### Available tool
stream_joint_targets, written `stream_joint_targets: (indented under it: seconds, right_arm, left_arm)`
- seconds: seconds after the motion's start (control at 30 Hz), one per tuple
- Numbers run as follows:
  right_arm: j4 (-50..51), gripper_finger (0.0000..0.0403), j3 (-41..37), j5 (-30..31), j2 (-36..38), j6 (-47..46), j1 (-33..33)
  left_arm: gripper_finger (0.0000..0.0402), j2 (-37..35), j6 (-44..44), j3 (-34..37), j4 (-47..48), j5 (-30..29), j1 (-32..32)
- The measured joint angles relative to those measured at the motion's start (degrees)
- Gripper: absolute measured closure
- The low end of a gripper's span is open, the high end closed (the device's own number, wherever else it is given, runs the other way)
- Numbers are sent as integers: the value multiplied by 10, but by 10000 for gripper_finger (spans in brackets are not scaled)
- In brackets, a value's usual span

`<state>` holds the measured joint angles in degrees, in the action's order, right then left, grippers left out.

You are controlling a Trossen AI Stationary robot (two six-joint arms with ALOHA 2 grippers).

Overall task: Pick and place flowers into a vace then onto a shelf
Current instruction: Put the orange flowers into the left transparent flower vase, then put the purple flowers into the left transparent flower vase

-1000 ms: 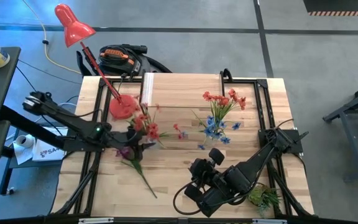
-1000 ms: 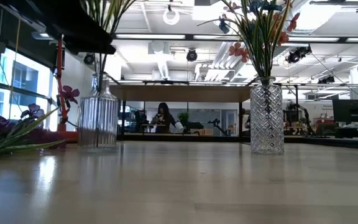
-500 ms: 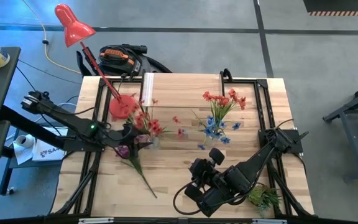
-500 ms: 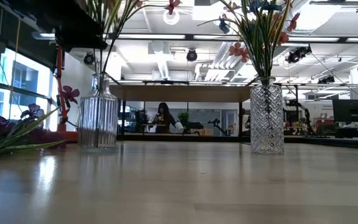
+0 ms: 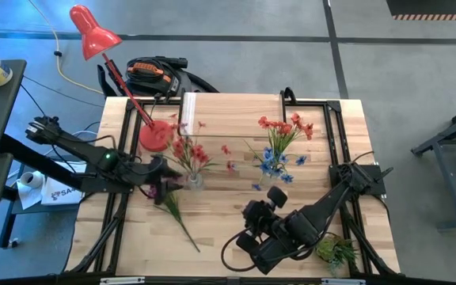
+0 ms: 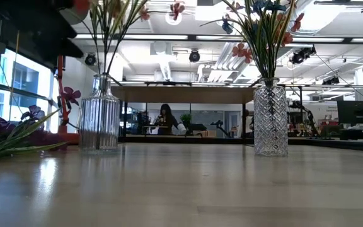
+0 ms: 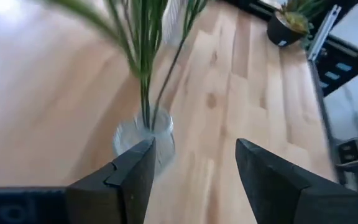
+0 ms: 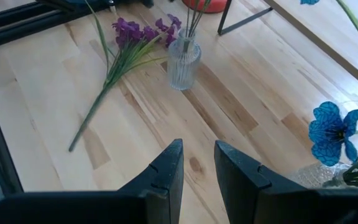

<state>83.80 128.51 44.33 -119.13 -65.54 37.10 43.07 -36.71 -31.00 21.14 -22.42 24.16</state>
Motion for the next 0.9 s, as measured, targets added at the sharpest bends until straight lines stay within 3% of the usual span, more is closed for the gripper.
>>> stream_joint_targets:
  seconds: [0.17,0.3,0.47,0.7,0.8,0.9]
  right_arm:
    - [9,320,0,-2,0,10,-7]
    - [16,320,0,-8,0,15,-16]
    - [26,320,0,-35,-1,15,-33]
    - [14,320,0,-74,-2,11,-64]
    - [7,320,0,-93,-2,11,-78]
    - [2,320,0,-98,-2,15,-90]
  left_arm:
    - [165,-7,-107,0,18,42,11]
    - [184,-5,-193,0,6,48,69]
    - [207,17,-357,0,-14,-34,201]
    - [224,107,-679,0,-19,-253,397]
    - [224,170,-797,0,-21,-274,445]
    - [225,239,-883,-5,-29,-248,466]
